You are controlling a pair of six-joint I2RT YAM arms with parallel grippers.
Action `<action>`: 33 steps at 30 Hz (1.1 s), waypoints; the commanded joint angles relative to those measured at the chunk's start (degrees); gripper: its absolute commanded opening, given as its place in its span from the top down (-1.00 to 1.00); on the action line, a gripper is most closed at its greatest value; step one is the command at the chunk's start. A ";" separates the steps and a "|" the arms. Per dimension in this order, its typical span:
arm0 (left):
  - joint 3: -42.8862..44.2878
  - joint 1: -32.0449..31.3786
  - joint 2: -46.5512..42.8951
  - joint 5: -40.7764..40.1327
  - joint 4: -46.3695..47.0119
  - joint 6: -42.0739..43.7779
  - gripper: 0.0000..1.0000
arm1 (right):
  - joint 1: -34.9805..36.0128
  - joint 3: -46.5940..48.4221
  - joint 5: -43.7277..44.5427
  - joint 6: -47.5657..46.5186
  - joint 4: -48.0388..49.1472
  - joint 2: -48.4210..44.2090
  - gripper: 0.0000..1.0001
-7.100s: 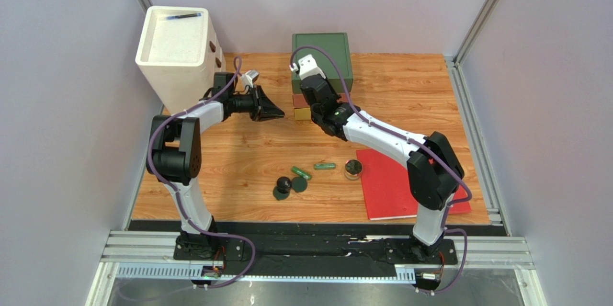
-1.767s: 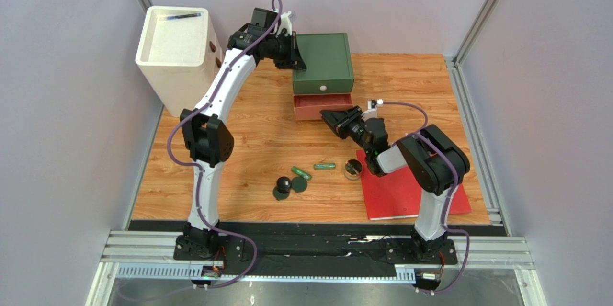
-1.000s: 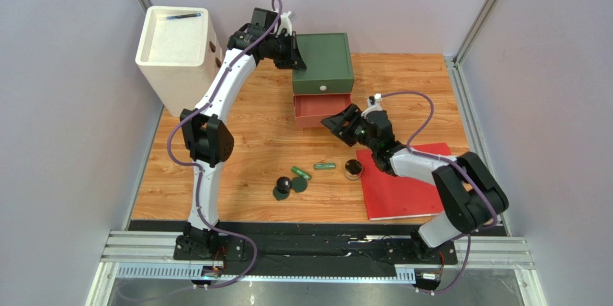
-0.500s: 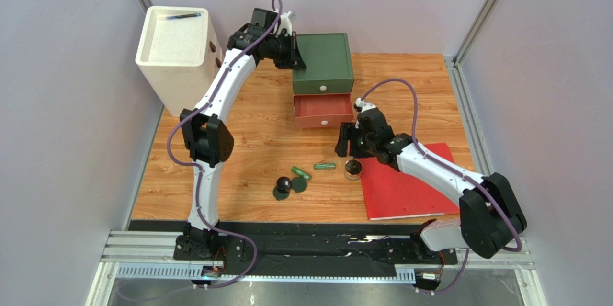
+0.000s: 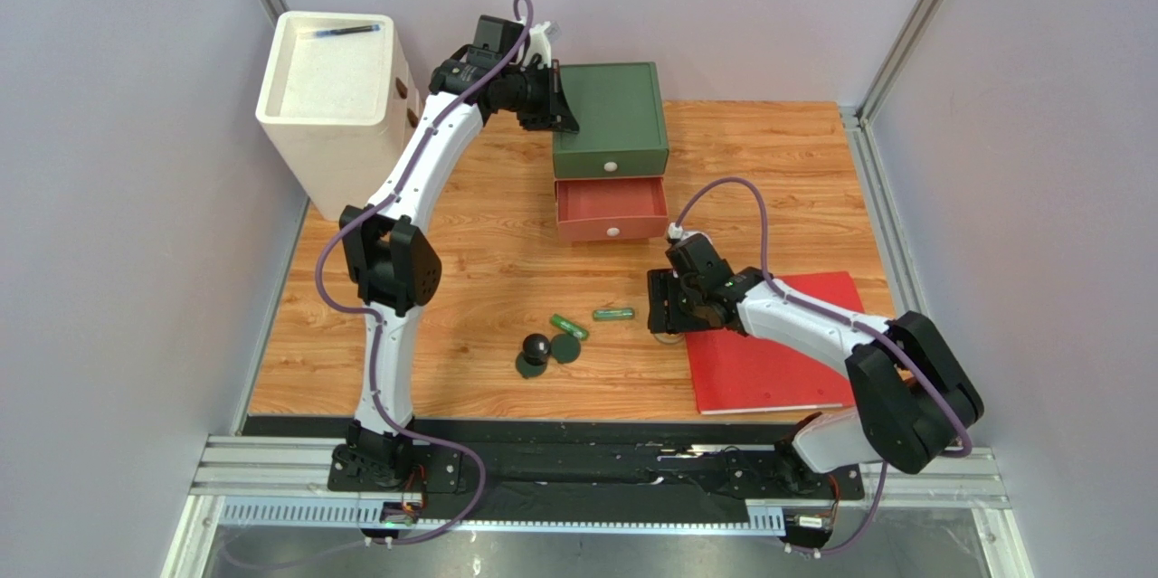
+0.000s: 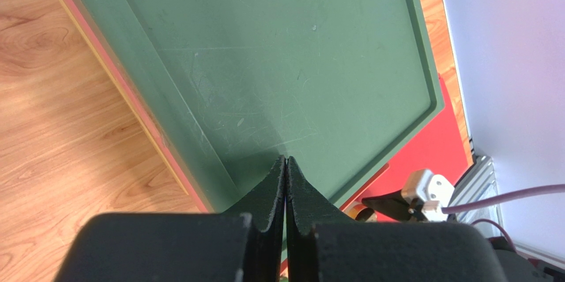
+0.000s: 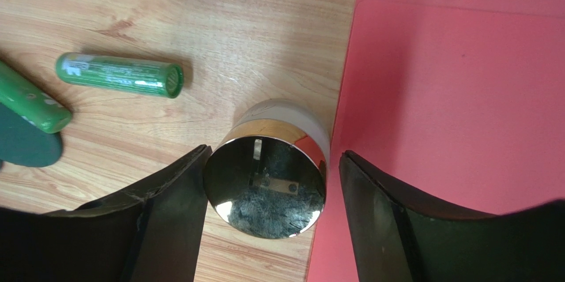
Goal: Organize the makeup
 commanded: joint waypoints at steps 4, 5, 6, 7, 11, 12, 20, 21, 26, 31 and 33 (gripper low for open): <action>-3.07 -0.25 2.49 -3.62 -8.43 2.66 1.00 | 0.52 -0.01 1.79 -0.10 0.29 1.71 -0.15; -3.07 -0.25 2.57 -3.71 -8.43 2.66 1.00 | 0.61 -0.09 1.79 -0.18 0.20 1.45 0.10; -3.07 -0.25 2.58 -3.54 -8.43 2.58 1.00 | 0.61 -0.10 1.79 -0.27 0.11 1.10 0.25; -3.07 -0.25 2.58 -3.54 -8.34 2.49 1.00 | 0.61 -0.18 1.79 -0.36 -0.15 0.31 0.41; -3.07 -0.25 2.58 -3.54 -8.34 2.57 1.00 | 0.61 0.25 1.96 -0.97 -1.47 -2.41 0.79; -3.07 -0.25 2.66 -3.45 -8.34 2.57 1.00 | 0.70 0.78 1.70 -1.24 -1.91 -2.94 0.89; -3.07 -0.25 2.58 -3.36 -8.16 2.75 1.00 | 1.14 6.05 2.83 -4.49 -2.70 -11.64 1.00; -3.07 -0.25 2.58 -3.36 -8.25 2.84 1.00 | 1.14 8.06 3.10 -5.01 -2.53 -11.82 1.00; -2.98 -0.25 2.66 -3.36 -8.34 2.93 1.00 | 1.05 14.57 4.16 -7.39 -1.04 -11.74 1.00; -2.90 -0.25 2.57 -3.53 -8.51 3.28 1.00 | 1.14 19.76 6.18 -10.20 2.73 -9.02 1.00; -2.81 -0.25 2.58 -3.54 -8.60 3.28 1.00 | 1.05 22.13 7.67 -11.08 3.44 -7.44 1.00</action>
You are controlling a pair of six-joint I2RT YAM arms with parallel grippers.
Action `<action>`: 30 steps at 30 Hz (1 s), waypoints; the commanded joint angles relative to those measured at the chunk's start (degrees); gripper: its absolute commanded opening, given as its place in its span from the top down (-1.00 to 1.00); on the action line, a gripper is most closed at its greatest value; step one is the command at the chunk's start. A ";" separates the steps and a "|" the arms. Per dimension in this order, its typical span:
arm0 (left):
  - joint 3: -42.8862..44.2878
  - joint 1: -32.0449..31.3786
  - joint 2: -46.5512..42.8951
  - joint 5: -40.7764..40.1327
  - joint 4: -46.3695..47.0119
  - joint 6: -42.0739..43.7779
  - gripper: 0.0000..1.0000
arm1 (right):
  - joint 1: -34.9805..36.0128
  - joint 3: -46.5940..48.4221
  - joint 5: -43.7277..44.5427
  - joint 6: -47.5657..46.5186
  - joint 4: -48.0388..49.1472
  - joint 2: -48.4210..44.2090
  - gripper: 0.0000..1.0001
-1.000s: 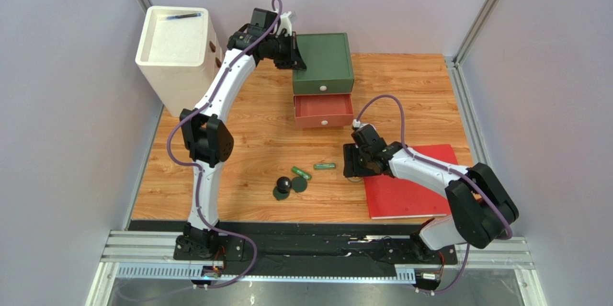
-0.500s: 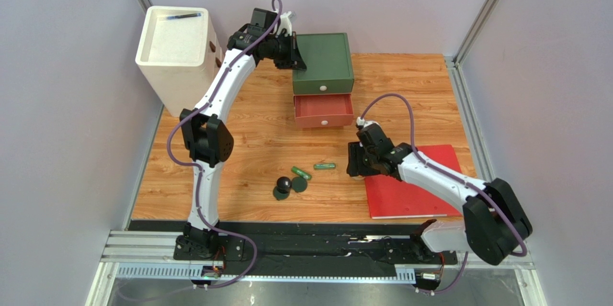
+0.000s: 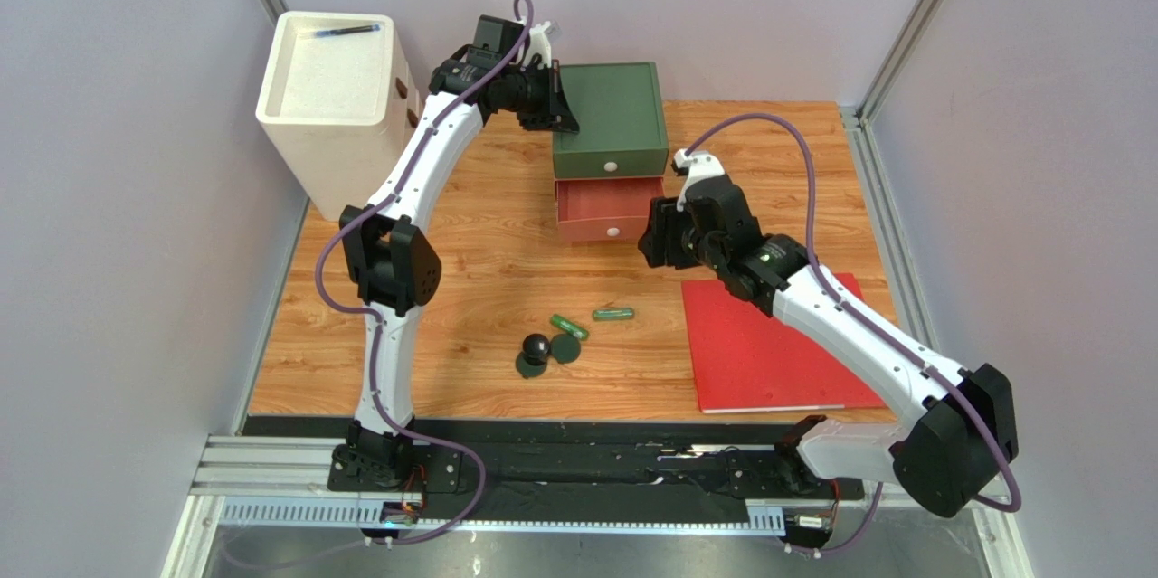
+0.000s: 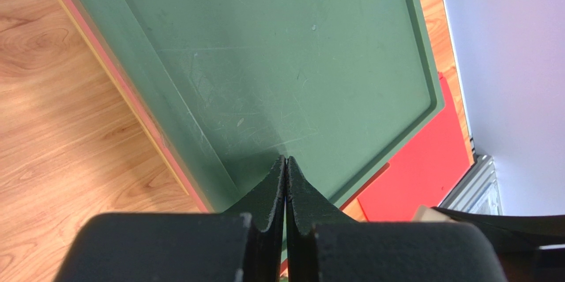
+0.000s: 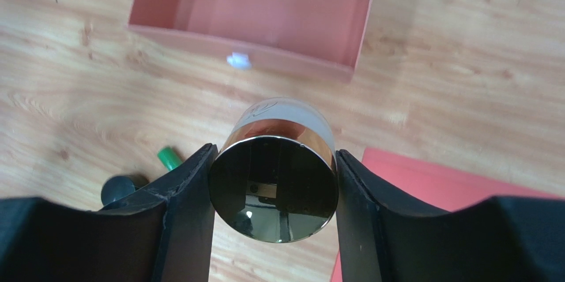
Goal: Organize the makeup
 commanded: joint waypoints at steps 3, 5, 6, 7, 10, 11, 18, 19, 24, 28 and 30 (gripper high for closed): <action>-2.87 -0.25 2.49 -3.53 -8.93 3.19 1.00 | 0.00 8.36 5.06 -4.16 7.71 5.45 1.00; -3.05 -0.25 2.49 -3.62 -9.11 3.37 1.00 | -0.52 10.20 5.32 -4.07 8.33 8.00 1.00; -3.14 -0.25 2.49 -3.71 -9.11 3.45 1.00 | -0.70 10.91 5.41 -3.98 9.12 8.88 1.00; -3.22 -0.25 2.49 -3.71 -9.11 3.37 1.00 | -0.88 11.61 5.50 -3.98 9.39 9.76 1.00; -3.58 -0.25 2.40 -4.06 -9.19 3.45 1.00 | -2.02 14.33 5.67 -3.46 9.83 13.80 1.00; -3.58 -0.25 2.31 -4.06 -9.28 3.45 1.00 | -2.54 14.95 5.76 -3.11 9.83 15.12 1.00; -3.66 -0.25 2.05 -3.97 -9.37 3.72 1.00 | -4.04 17.59 5.59 -2.40 11.15 18.91 1.00; -3.58 -0.25 2.14 -3.97 -9.46 3.80 1.00 | -4.04 17.85 5.59 -2.31 11.15 19.17 1.00; -3.66 -0.25 2.14 -4.06 -9.55 3.98 1.00 | -4.57 18.47 4.89 -1.88 9.66 21.54 0.94; -3.66 -0.25 2.14 -4.15 -9.63 4.16 1.00 | -4.66 19.88 2.17 -1.96 6.85 23.65 0.77; -3.66 -0.25 2.14 -4.15 -9.72 4.25 1.00 | -4.66 20.23 2.16 -1.61 5.88 24.10 0.68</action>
